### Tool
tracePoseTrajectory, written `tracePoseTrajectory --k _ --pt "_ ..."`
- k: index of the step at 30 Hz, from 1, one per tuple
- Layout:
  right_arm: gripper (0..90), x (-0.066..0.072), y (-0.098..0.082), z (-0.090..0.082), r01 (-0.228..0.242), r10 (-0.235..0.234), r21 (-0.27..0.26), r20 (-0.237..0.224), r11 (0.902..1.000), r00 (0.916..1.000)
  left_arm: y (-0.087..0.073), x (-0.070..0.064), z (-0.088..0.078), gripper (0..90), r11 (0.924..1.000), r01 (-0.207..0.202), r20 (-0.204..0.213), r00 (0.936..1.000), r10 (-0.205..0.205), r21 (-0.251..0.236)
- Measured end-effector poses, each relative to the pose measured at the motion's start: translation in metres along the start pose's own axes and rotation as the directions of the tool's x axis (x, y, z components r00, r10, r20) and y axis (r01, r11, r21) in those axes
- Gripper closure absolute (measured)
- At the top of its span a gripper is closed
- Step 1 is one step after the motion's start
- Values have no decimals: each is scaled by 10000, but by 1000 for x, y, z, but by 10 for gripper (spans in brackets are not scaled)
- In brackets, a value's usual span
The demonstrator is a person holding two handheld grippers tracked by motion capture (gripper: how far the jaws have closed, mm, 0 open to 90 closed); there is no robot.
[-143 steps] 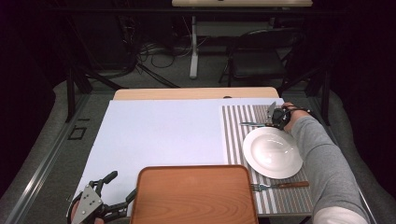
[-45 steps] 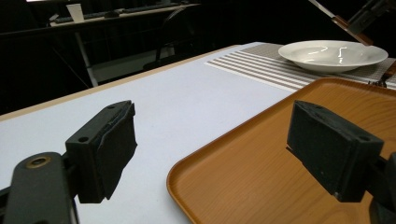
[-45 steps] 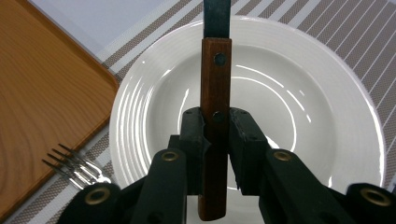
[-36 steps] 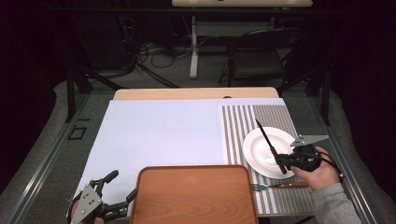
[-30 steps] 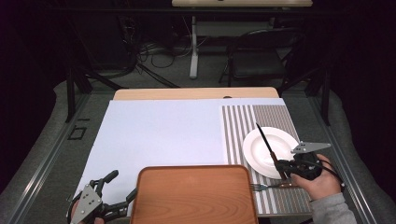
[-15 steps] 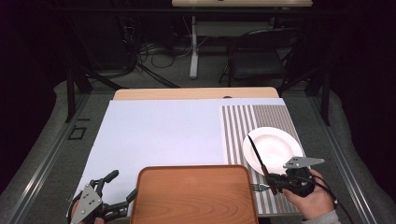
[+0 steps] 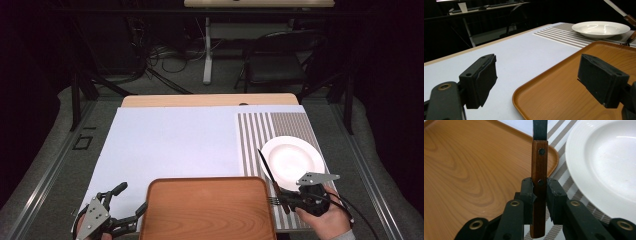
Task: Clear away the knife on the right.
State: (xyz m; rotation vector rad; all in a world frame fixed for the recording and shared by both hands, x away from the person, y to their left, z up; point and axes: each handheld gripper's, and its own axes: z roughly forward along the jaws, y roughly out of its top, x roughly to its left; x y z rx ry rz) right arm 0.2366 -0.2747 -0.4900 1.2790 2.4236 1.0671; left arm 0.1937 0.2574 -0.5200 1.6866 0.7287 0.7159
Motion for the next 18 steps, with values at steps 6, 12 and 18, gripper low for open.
tracePoseTrajectory --k 6,12,18 --pt "767 16 -6 5 23 -17 173 -324 9998 9995 0 0 0 152 10000 -25 12 10000 25 -7" --pt "767 42 -16 20 263 -190 668 -1073 9974 9940 0 0 0 152 10000 -1 -1 10000 1 0" --pt "767 51 -18 27 336 -216 878 -1332 9956 9909 0 0 -1 152 10000 -22 6 10000 22 -2"
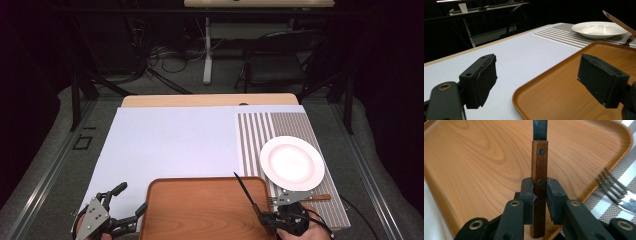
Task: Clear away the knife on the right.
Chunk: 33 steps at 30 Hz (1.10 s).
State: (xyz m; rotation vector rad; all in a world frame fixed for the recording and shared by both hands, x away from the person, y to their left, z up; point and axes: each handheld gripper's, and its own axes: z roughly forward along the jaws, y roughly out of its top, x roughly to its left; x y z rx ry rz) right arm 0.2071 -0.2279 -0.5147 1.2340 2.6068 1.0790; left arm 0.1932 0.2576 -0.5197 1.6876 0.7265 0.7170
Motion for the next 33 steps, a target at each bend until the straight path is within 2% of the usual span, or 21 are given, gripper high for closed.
tracePoseTrajectory --k 2,8,11,18,22,27,33 --pt "767 1 -2 0 -64 65 178 -33 9998 10000 0 0 0 152 10000 -5 4 10000 5 -1" --pt "767 2 -6 3 -286 288 236 -107 9993 9995 0 0 1 152 10000 6 20 10000 -6 9" --pt "767 1 -8 7 -470 478 464 -166 9978 9987 0 0 0 152 10000 2 35 10000 -2 5" --pt "765 0 -7 10 -716 731 627 -229 9955 9971 0 0 1 152 10000 -4 48 10000 4 3" --pt "764 0 -8 15 -820 840 643 -292 9946 9960 0 0 1 152 10000 4 50 10000 -4 1" --pt "761 -3 -11 24 -921 956 989 -318 9908 9949 0 0 1 152 10000 4 48 10000 -4 8" --pt "753 -3 -11 22 -805 839 749 -434 9939 9955 0 0 1 152 10000 7 49 10000 -7 14"
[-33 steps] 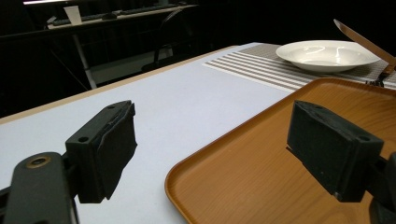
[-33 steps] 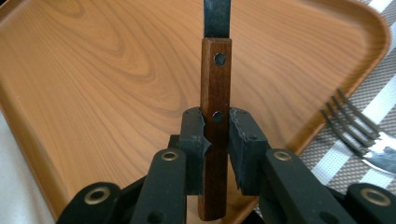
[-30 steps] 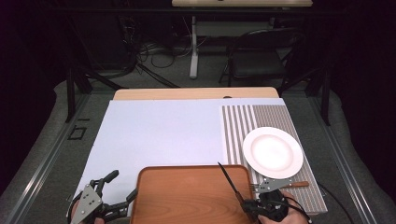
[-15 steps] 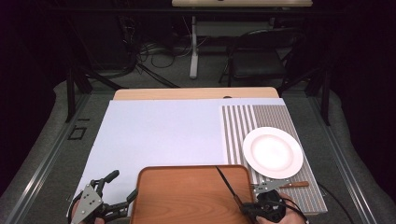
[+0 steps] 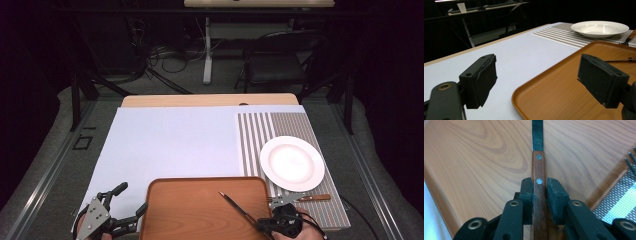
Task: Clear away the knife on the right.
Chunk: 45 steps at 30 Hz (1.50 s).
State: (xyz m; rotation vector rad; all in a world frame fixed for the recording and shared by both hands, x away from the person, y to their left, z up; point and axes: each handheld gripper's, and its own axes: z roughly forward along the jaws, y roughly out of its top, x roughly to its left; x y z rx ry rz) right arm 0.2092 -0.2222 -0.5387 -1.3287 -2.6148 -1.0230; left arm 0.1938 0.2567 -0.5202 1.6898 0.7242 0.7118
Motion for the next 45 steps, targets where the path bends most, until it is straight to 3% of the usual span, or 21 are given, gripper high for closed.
tracePoseTrajectory --k 9,13,18,20,28,36,45 --pt "723 2 4 -5 124 -132 -431 -182 9990 9997 0 0 0 152 10000 38 -18 10000 -39 -21" --pt "735 4 11 -3 510 -523 -596 -209 9969 9984 0 0 0 152 10000 23 -19 10000 -23 -26" --pt "813 4 22 8 940 -961 -678 -295 9933 9949 0 0 0 152 10000 14 -19 10000 -14 -27" --pt "900 5 27 13 1209 -1232 -684 -315 9903 9919 0 0 0 152 10000 32 -37 10000 -33 -27" --pt "900 13 30 29 1909 -1928 -429 -447 9807 9802 0 0 0 152 10000 25 -27 10000 -25 -30" --pt "900 11 29 37 1778 -1792 -379 -391 9833 9830 0 0 0 152 10000 21 -15 10000 -21 -28" --pt "900 3 28 32 1459 -1468 -431 -196 9884 9890 0 0 0 152 10000 5 -16 10000 -5 -21"
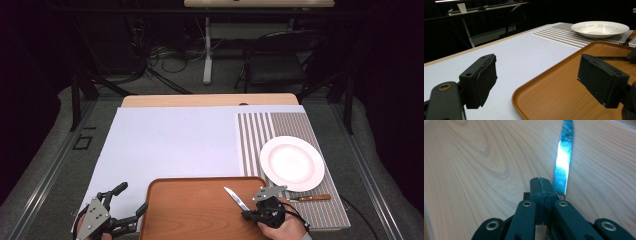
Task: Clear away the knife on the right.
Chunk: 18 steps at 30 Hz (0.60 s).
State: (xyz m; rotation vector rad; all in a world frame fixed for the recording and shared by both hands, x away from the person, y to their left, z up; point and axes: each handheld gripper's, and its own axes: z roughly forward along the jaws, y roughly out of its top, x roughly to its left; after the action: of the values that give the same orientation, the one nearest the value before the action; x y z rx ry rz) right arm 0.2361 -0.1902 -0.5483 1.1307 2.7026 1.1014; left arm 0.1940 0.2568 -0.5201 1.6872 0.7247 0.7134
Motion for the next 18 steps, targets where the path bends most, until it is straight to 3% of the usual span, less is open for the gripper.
tracePoseTrajectory --k 18 --pt "900 -9 -14 -16 -614 618 -90 540 9981 9966 0 0 0 152 10000 26 -12 10000 -26 2"
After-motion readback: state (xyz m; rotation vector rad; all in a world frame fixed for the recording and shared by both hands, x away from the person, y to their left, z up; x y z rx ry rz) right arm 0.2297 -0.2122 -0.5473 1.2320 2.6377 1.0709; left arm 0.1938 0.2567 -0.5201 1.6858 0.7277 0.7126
